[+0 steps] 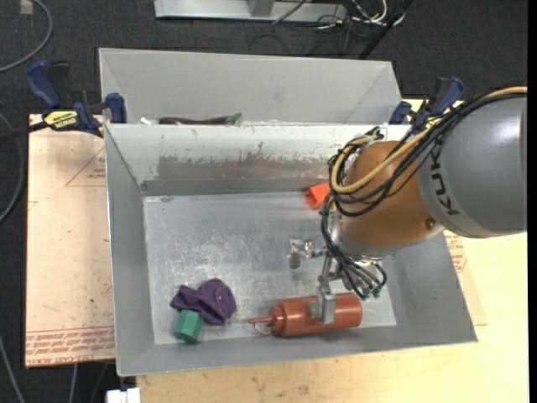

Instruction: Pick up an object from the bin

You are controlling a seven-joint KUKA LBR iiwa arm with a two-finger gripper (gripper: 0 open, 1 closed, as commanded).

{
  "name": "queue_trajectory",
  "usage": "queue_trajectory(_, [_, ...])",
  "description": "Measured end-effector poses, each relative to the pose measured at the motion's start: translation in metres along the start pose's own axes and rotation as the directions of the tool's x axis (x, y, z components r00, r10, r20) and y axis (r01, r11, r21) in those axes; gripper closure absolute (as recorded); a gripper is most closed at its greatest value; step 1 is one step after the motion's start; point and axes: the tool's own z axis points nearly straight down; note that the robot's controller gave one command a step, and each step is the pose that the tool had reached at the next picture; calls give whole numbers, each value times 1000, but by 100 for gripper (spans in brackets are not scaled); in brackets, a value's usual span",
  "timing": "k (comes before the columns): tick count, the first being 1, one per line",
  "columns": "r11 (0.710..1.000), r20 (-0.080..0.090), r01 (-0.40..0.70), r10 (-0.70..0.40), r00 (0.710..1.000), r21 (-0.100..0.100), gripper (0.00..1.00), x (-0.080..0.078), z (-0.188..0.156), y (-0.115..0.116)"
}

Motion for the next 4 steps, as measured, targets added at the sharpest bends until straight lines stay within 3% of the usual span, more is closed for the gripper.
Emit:
queue_trajectory(1, [1000, 6, -19, 19, 1000, 2, 0, -5, -1, 66])
queue_trajectory(2, [1000, 2, 29, -29, 1000, -2, 0, -6, 12, 40])
queue_trajectory(3, [964, 7, 264, -264, 964, 4, 100, -15, 33, 173])
queue_trajectory(4, [957, 9, 290, -290, 957, 4, 100, -16, 36, 194])
